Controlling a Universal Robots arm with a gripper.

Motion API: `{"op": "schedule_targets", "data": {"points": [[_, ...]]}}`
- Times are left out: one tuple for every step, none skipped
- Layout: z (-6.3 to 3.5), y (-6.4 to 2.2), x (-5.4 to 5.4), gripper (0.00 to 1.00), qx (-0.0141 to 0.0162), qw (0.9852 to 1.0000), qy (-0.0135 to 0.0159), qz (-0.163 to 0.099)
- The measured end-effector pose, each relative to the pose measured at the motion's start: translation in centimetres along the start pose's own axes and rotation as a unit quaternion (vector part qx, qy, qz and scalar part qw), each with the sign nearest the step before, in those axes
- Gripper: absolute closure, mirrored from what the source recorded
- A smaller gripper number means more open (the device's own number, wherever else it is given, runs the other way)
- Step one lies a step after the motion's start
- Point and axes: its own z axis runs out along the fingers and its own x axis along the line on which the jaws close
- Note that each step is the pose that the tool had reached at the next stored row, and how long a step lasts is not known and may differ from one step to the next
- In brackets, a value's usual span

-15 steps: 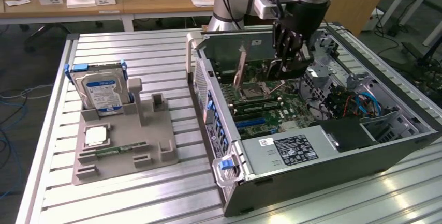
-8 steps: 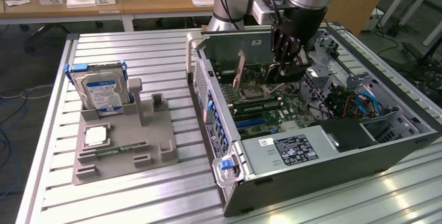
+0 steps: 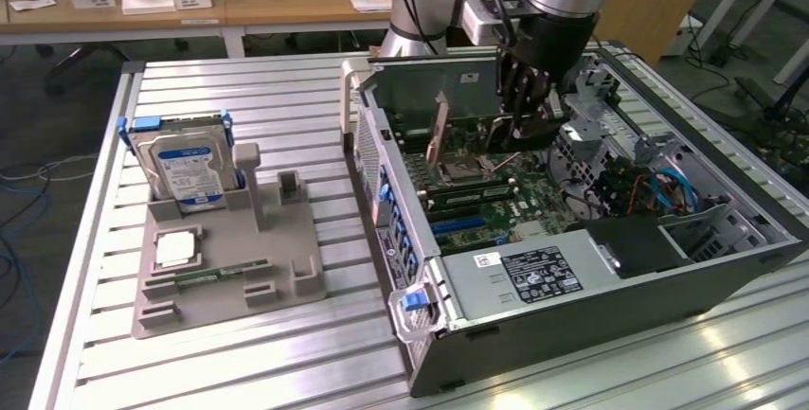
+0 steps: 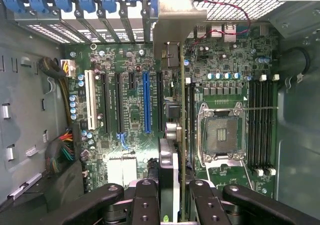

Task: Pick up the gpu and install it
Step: 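Insert the gpu into the slot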

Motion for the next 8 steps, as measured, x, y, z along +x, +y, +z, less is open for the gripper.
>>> {"op": "schedule_targets", "data": {"points": [[0.0,0.0,0.0,0.72,0.0,1.0,0.0,0.0],[0.0,0.0,0.0,0.72,0.0,1.0,0.0,0.0],[0.0,0.0,0.0,0.72,0.0,1.0,0.0,0.0],[0.0,0.0,0.0,0.72,0.0,1.0,0.0,0.0],[0.0,0.01,0.0,0.72,0.0,1.0,0.0,0.0],[0.01,0.06,0.0,0.72,0.0,1.0,0.0,0.0],[0.01,0.19,0.01,0.72,0.0001,1.0,-0.0001,0.0],[0.01,0.28,0.01,0.72,0.0001,1.0,0.0,0.0]]}}
